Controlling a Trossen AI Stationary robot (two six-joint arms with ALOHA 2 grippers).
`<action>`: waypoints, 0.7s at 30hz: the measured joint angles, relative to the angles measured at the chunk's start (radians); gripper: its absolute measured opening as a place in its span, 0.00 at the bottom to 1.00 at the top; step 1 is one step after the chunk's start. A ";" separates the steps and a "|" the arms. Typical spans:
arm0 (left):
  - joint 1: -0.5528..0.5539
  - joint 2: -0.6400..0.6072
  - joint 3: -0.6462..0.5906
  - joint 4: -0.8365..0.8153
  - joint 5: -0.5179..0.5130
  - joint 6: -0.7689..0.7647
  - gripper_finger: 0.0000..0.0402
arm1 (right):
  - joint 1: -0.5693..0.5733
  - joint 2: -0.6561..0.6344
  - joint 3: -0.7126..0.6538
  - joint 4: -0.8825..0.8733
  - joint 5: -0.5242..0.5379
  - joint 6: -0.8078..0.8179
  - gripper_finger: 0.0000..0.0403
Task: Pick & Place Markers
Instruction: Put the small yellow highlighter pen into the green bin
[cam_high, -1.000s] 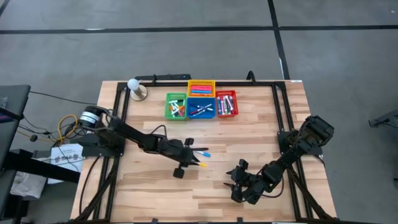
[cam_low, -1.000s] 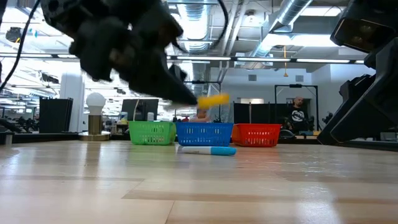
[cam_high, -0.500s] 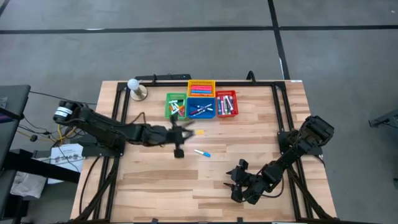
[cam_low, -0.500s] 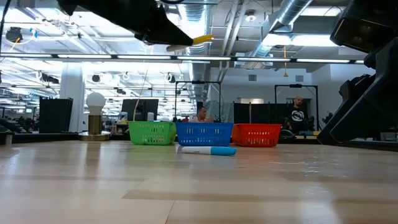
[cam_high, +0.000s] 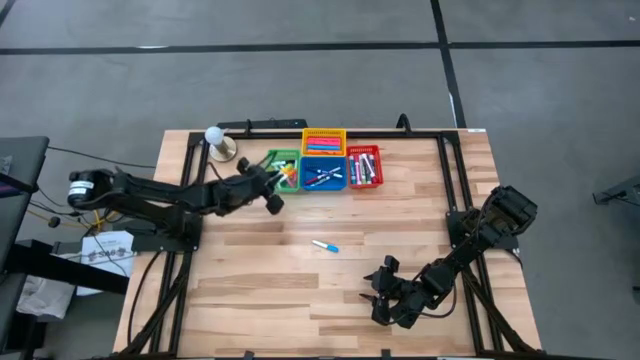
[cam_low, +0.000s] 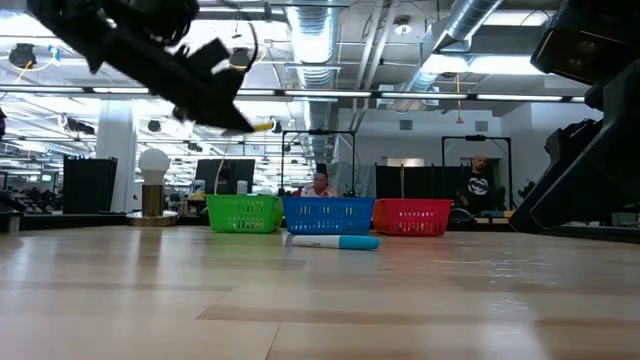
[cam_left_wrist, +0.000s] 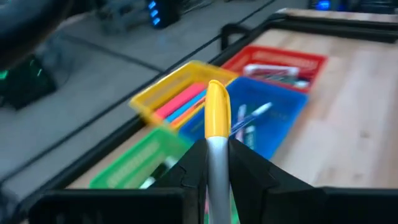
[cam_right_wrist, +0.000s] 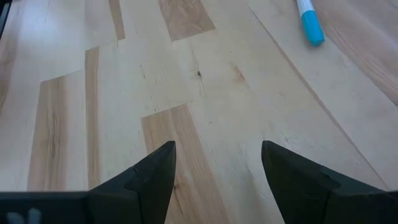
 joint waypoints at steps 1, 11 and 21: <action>0.020 -0.004 -0.015 0.001 0.001 -0.023 0.13 | 0.000 0.000 0.000 0.000 0.000 0.000 0.56; 0.143 -0.006 -0.078 0.037 0.003 -0.145 0.12 | 0.000 0.000 0.000 0.000 0.021 -0.007 0.56; 0.184 -0.001 -0.077 0.088 0.036 -0.193 0.12 | -0.001 0.000 0.000 0.000 0.022 -0.007 0.56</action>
